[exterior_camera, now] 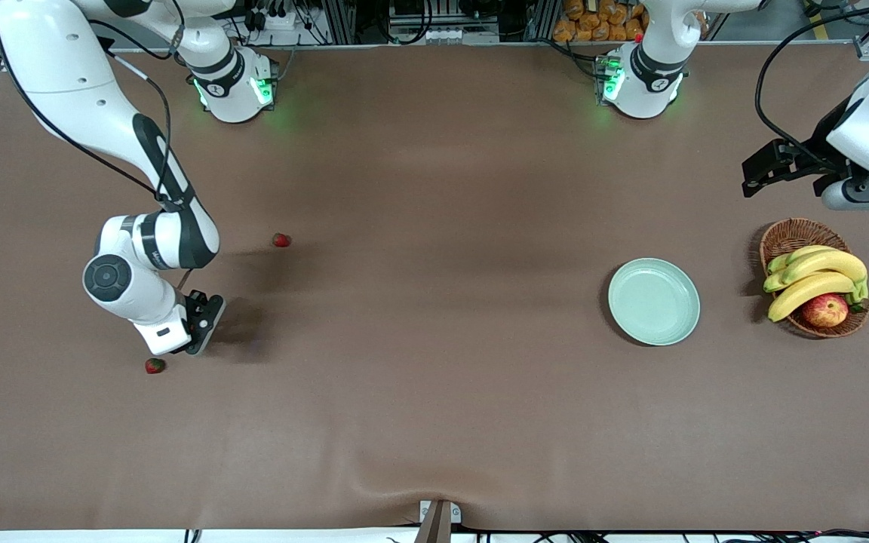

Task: Collect all strawberries into plate
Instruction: 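Close the right gripper on the strawberry, then carry the strawberry toward the table middle while the left gripper approaches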

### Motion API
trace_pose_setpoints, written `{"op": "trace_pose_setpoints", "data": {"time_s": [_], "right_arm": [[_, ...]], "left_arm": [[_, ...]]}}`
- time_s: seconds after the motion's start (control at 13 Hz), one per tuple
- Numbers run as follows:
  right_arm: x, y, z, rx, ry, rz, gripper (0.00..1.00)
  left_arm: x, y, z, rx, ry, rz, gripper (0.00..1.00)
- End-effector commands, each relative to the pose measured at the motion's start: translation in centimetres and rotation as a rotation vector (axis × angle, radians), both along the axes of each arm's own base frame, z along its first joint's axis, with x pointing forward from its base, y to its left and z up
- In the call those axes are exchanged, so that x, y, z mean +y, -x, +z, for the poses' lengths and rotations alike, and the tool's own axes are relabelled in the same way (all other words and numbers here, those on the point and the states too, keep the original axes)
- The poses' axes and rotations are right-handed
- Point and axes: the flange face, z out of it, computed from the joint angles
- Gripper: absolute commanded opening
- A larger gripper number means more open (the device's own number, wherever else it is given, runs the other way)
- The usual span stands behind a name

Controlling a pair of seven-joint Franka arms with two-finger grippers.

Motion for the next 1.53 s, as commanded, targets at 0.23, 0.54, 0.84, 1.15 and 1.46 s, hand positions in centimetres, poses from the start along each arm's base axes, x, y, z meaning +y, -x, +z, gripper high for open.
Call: {"op": "trace_pose_setpoints", "data": {"time_s": [0.23,0.54,0.84,1.15,1.46], "right_arm": [[10.4,-1.6,7.3,-0.006,-0.005,0.097,0.0],[23.5,-1.0,12.0,-0.063,-0.122,-0.003,0.0],[34.9,2.3,12.2,-0.048,-0.234,-0.163,0.0],[46.1,6.5,10.9,-0.081,-0.297,-0.295,0.0],[52.9,10.4,7.4,-0.179,-0.46,-0.399,0.0]], "left_arm": [[-0.4,-0.4,-0.3,-0.007,-0.033,-0.001,1.0],[-0.7,-1.1,-0.8,-0.024,-0.028,-0.002,1.0],[-0.8,-1.9,-1.6,-0.03,-0.026,-0.002,1.0],[-0.8,-2.5,-2.3,-0.033,-0.025,-0.001,1.0],[-1.0,-3.2,-3.0,-0.048,-0.02,0.019,1.0]]}}
